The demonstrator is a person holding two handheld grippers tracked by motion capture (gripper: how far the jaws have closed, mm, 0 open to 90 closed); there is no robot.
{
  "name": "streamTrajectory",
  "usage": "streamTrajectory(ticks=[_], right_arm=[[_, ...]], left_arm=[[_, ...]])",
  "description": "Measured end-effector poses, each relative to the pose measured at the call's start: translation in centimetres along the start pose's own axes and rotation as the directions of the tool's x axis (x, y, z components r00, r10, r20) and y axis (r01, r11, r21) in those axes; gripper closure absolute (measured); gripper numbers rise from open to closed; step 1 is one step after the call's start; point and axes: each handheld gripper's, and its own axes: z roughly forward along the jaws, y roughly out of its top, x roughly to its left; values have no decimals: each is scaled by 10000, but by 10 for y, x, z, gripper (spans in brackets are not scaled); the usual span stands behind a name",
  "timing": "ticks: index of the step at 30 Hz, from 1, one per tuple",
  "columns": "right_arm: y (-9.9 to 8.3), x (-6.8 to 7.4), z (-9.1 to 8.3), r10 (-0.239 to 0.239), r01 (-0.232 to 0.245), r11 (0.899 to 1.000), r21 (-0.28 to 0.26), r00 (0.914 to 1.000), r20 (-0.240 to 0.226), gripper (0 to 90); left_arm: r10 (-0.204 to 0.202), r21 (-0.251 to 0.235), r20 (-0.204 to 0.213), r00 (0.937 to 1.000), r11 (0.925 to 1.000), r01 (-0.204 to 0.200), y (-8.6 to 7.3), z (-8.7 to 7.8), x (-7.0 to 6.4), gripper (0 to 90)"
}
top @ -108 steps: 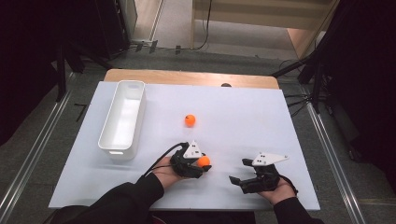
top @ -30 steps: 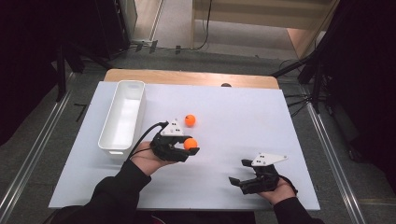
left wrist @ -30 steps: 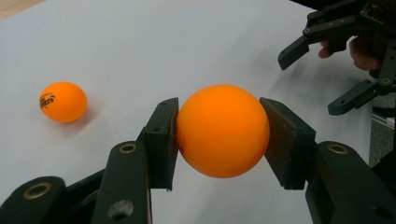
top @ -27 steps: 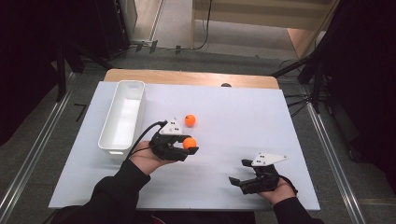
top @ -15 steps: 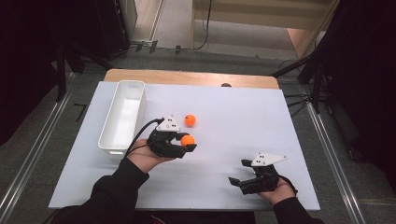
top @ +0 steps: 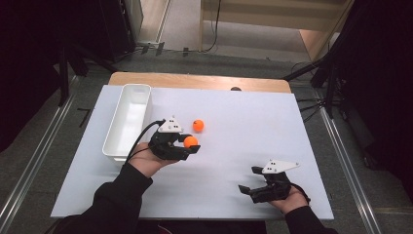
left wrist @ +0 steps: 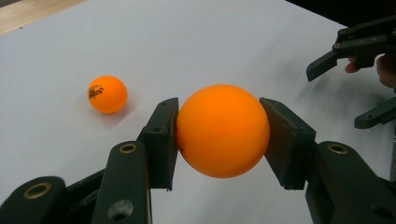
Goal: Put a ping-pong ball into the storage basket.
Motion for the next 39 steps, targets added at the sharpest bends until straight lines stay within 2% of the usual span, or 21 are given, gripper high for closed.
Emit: streamTrajectory(ticks=[2,6,12,16,24,34,39], right_arm=[[0,0,0,-7,7,10000,7,10000,4,116],[0,0,0,8,-8,10000,-32,10000,14,116],[0,0,0,-3,3,10000,-33,10000,26,117],[0,0,0,-33,33,10000,-46,10000,13,116],[0,0,0,-39,39,10000,2,10000,-14,116],[0,0,1,-135,135,9999,-61,9999,-34,116],[0,0,1,-123,123,9999,-57,9999,-35,117]], left_arm=[[66,40,-222,9997,10000,-66,0,-2,2,503],[26,20,-385,9993,10000,-25,0,-4,5,503],[-26,86,-477,9989,10000,31,0,-6,9,503],[-6,227,-683,9977,9997,22,0,-8,13,503],[-171,205,-810,9966,9996,188,0,-13,21,503],[-245,275,-1173,9928,9992,279,0,-20,31,503],[-433,198,-1253,9912,9987,462,-1,-22,36,503]])
